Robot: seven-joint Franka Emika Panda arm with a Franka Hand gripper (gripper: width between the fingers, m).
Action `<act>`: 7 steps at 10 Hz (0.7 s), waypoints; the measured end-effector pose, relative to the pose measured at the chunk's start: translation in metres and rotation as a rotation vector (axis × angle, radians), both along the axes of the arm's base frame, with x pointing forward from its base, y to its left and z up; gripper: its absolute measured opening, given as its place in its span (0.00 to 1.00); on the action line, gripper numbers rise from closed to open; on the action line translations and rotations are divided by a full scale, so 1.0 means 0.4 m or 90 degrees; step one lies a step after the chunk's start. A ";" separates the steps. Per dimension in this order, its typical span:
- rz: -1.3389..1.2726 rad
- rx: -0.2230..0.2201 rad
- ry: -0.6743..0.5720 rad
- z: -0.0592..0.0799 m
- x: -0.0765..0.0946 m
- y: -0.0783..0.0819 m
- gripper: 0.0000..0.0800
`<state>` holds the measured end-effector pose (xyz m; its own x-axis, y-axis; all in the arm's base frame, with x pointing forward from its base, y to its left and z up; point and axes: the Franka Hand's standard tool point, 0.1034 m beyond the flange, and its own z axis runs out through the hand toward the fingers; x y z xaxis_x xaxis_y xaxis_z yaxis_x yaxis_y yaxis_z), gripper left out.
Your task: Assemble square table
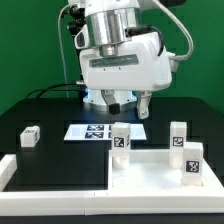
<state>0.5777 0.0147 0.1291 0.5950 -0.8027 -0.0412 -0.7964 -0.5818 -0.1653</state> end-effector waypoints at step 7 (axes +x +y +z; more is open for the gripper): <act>0.443 -0.102 -0.046 -0.139 -0.238 -0.294 0.81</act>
Offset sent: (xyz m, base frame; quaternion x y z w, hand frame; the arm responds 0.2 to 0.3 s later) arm -0.0755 -0.0491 -0.0426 0.0418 0.0178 -0.2395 0.9698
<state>0.4826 -0.1028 0.0733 0.9679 -0.2285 0.1043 -0.2217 -0.9724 -0.0735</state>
